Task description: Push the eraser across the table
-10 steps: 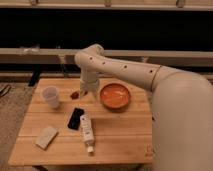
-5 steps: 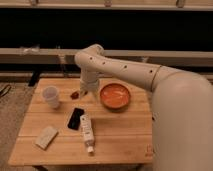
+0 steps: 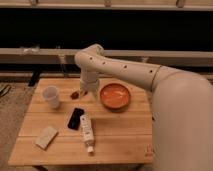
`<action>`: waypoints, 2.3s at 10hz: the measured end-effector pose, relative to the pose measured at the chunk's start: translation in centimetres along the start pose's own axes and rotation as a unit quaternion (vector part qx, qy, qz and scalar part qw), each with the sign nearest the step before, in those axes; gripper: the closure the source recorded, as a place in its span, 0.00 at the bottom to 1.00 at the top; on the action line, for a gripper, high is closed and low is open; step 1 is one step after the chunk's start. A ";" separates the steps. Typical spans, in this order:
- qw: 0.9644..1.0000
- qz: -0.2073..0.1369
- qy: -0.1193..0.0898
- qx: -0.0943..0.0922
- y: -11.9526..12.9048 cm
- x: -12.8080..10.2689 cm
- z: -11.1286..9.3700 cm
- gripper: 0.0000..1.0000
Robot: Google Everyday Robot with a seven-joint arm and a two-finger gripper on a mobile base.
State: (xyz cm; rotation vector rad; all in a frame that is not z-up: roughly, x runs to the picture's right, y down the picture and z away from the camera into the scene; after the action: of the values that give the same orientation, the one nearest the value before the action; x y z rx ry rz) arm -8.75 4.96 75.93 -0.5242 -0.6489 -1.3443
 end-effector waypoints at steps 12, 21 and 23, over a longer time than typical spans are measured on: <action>0.999 -0.033 0.013 -0.026 -1.1 4.7 0.1 0.37; 0.986 -0.102 -0.010 -0.132 -2.9 11.3 10.7 0.37; 0.983 -0.103 -0.021 -0.148 -1.9 11.6 11.9 0.37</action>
State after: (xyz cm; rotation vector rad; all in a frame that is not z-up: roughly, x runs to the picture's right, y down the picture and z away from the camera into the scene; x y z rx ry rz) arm -10.92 4.55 92.55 -0.7424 -0.5500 -1.6424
